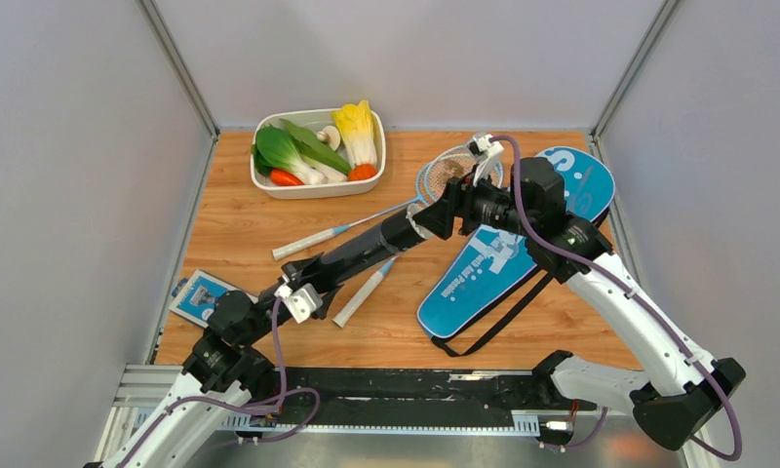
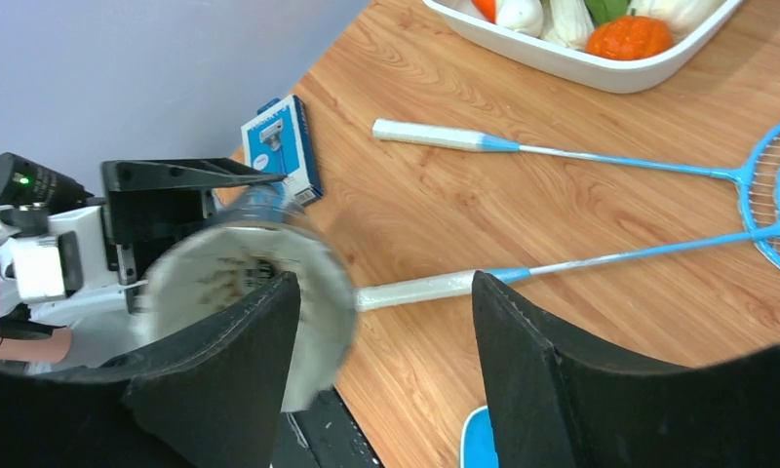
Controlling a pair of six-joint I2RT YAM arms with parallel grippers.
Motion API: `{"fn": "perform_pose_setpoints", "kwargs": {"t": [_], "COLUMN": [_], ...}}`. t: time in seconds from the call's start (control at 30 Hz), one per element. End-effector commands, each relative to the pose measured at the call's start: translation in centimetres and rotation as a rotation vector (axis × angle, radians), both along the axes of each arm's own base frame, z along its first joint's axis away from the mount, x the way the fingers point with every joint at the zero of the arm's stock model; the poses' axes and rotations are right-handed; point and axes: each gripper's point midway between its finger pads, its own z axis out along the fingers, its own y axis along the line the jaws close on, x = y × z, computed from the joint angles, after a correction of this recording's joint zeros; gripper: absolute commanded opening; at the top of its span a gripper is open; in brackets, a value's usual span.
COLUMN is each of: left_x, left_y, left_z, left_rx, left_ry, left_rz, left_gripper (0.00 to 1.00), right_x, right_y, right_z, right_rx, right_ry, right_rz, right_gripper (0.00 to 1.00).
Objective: Pack up the badminton gear
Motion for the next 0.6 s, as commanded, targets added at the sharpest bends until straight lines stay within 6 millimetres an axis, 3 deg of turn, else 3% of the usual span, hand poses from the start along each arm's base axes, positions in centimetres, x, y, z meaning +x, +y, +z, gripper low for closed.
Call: {"fn": "perform_pose_setpoints", "kwargs": {"t": [0.0,0.17,0.33,0.57], "left_x": [-1.0,-1.3,-1.5,-1.6], "left_y": [-0.4,-0.2,-0.6,-1.0], "left_z": [5.0,5.3,5.4,5.3], "left_rx": [-0.092,-0.103,-0.104,-0.101], "left_ry": [-0.162,-0.187,-0.187,-0.186], "left_rz": [-0.053,-0.056,-0.08,-0.102], "left_gripper": [0.36,0.36,0.36,0.36], "right_x": [-0.8,-1.6,-2.6,-2.4], "right_y": [-0.9,-1.3,-0.1,1.9], "right_z": [0.8,1.3,1.6,-0.9], "right_rx": [-0.001,0.025,0.063,0.074], "right_ry": [-0.019,-0.015,-0.002,0.088], "right_rz": [0.111,0.173,0.292,0.396], "right_gripper": [0.69,0.68,0.62,0.53]}}
